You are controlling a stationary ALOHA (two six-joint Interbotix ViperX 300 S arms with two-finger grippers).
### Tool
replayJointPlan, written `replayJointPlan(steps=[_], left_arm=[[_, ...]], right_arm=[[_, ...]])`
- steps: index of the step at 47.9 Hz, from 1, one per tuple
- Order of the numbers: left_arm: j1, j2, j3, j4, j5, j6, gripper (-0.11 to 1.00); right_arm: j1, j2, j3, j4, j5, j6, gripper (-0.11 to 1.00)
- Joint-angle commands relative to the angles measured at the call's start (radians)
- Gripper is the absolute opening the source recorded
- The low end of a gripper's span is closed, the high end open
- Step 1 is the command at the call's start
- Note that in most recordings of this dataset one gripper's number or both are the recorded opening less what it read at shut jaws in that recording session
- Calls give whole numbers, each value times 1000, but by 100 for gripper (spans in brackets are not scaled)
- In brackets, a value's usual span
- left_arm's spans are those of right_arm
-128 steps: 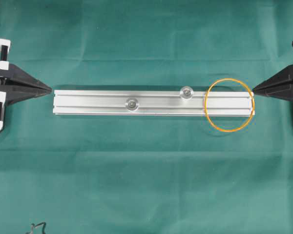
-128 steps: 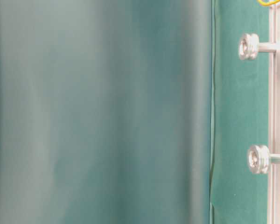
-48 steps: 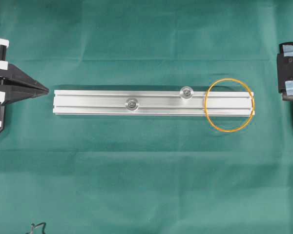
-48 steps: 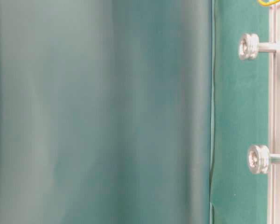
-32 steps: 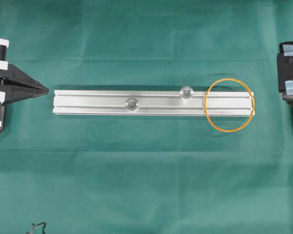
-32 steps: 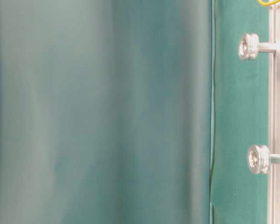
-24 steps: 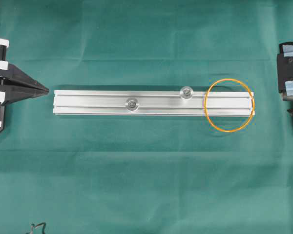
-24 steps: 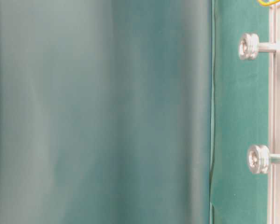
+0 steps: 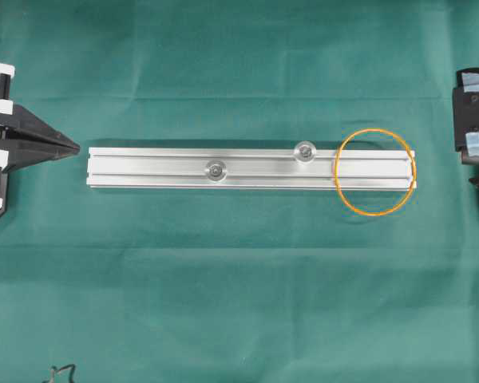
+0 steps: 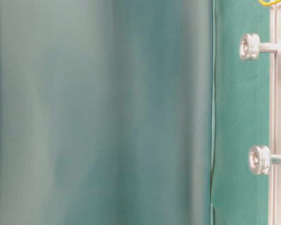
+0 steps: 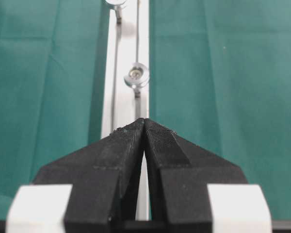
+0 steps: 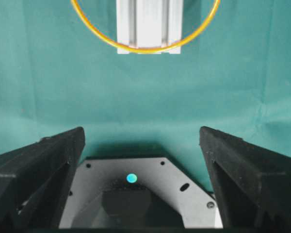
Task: Hook the rubber onto the shaft.
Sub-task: 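Lower the right gripper over the band's near edge at the rail end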
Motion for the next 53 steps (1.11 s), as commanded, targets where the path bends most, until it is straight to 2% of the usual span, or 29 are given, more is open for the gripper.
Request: replayJointPlan(steps=[1, 16, 33, 53], left_arm=[[-2, 8, -31, 3, -5, 0, 0], [-2, 8, -31, 3, -3, 0, 0], [-2, 9, -31, 3, -3, 0, 0], [-2, 9, -31, 3, 2, 0, 0]], right_arm=[[-2, 9, -28, 3, -11, 2, 98], [-2, 80, -60, 3, -100, 2, 98], [-2, 215, -143, 3, -156, 2, 97], [-2, 247, -160, 2, -161, 2, 97]])
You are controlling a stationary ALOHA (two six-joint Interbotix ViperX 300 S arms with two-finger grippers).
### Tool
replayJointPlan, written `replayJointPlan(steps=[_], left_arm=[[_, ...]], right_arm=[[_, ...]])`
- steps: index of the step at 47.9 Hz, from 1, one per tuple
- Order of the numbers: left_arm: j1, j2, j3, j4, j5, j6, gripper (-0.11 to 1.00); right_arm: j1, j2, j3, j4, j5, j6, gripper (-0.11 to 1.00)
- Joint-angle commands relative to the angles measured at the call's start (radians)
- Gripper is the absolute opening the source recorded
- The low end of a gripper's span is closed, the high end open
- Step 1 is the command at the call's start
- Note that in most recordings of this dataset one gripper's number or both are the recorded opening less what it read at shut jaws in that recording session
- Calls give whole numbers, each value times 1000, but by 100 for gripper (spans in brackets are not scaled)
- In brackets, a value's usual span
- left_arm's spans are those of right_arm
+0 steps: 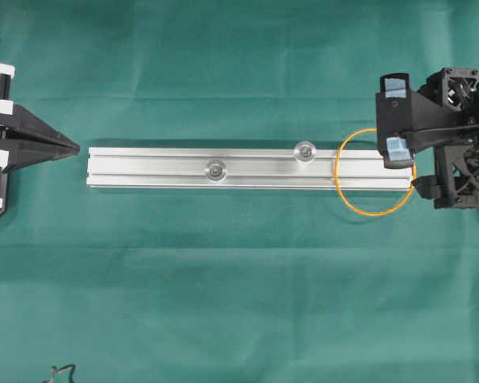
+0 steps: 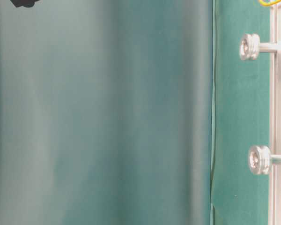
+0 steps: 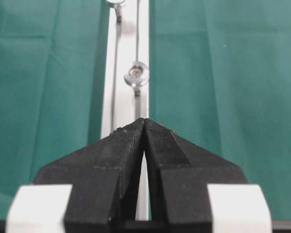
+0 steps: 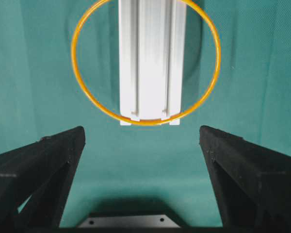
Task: Hook the rubber onto the shaft.
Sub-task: 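Lower the right gripper over the band's near edge at the rail end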
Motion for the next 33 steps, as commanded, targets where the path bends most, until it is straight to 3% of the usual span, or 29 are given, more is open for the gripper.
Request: replayJointPlan(steps=[1, 20, 33], left_arm=[[-2, 6, -31, 3, -3, 0, 0], [-2, 6, -31, 3, -2, 0, 0], [-2, 6, -31, 3, 0, 0, 0]], right_arm=[[-2, -5, -25, 0, -6, 2, 97], [-2, -5, -21, 3, -38, 8, 97], [11, 20, 11, 40, -92, 8, 97]])
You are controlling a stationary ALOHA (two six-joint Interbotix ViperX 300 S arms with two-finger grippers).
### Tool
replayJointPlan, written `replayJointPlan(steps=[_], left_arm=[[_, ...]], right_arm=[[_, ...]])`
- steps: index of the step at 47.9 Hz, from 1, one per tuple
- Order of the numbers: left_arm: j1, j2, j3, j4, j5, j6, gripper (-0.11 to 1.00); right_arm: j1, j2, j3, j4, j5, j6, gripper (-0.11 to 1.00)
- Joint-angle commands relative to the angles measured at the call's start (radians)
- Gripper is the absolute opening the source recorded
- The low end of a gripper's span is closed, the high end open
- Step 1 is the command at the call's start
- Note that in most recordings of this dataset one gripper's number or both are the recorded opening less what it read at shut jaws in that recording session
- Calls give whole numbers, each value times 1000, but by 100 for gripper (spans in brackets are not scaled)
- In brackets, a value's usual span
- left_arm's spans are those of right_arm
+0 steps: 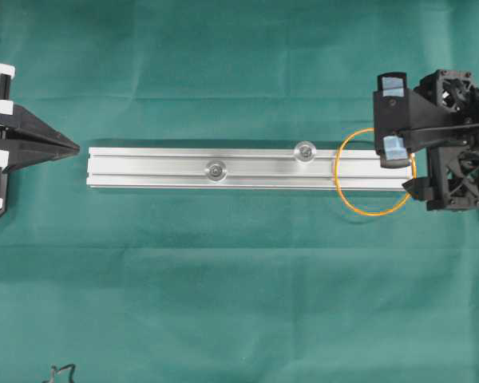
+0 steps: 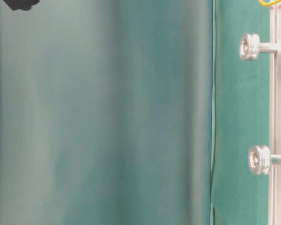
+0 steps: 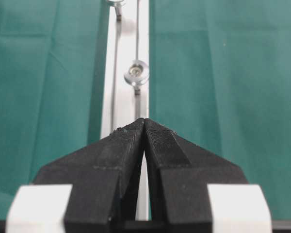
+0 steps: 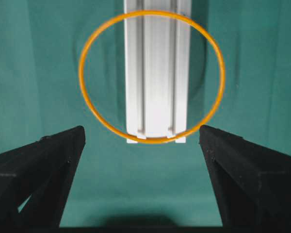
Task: Hook the rubber onto the shaft.
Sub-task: 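Lower the right gripper over the band's near edge at the rail end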
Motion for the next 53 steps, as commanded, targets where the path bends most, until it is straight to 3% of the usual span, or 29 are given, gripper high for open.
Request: replayJointPlan(steps=[1, 14, 29, 53], left_arm=[[-2, 6, -31, 3, -3, 2, 0], [-2, 6, -31, 3, -3, 2, 0], [-2, 8, -29, 3, -3, 2, 0], [-2, 6, -29, 3, -2, 2, 0]], right_arm=[[11, 9, 0, 15, -21, -2, 97], [55, 58, 32, 35, -117, 2, 97], [98, 118, 92, 92, -221, 3, 97], [147, 212, 160, 107, -390, 3, 97]])
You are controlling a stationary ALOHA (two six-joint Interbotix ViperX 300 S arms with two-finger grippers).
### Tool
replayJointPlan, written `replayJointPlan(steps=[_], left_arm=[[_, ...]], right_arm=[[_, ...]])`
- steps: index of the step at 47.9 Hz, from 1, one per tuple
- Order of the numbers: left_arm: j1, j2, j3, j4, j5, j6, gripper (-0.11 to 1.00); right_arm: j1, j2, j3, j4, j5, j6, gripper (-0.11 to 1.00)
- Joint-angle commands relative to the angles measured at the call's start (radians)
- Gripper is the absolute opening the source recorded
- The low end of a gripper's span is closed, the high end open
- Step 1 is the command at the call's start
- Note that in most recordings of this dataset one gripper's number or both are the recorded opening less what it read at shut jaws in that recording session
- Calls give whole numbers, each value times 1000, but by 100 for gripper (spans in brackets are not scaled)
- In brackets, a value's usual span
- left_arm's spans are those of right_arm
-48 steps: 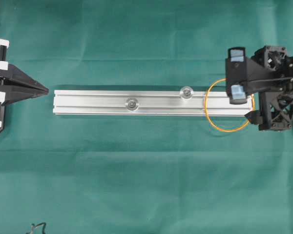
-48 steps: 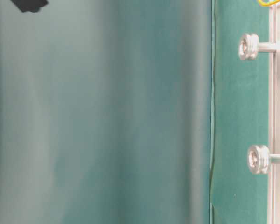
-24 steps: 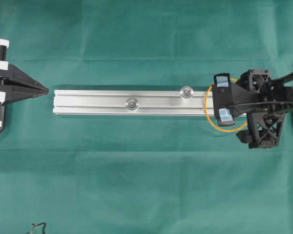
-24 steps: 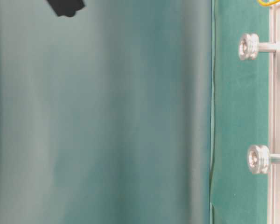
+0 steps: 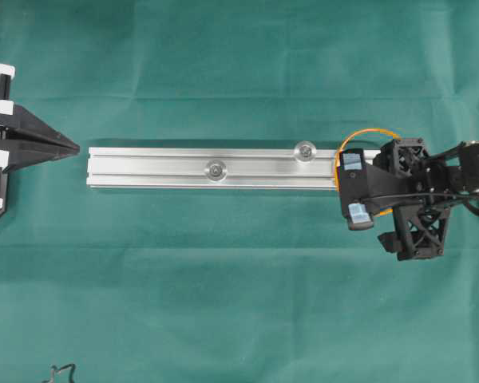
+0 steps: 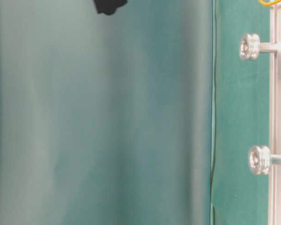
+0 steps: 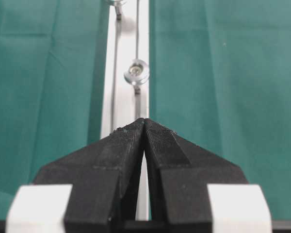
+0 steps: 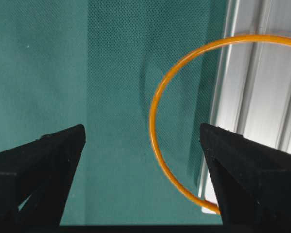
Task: Hook the rubber onto the shaft.
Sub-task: 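Lower the right gripper over the band's near edge at the rail end, then close the right gripper on the orange band and lift it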
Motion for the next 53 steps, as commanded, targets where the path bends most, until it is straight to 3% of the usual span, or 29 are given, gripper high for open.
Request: replayJointPlan(steps=[1, 21, 47, 53], left_arm=[[-3, 8, -29, 2, -6, 0, 0], [-3, 8, -29, 2, -5, 0, 0], [-3, 8, -29, 2, -5, 0, 0], [-3, 8, -29, 2, -6, 0, 0]], right_arm=[[6, 9, 0, 6, -34, -2, 97], [9, 60, 52, 8, -126, -2, 97], [9, 77, 61, 8, -153, -3, 97], [9, 77, 61, 3, -155, -3, 92]])
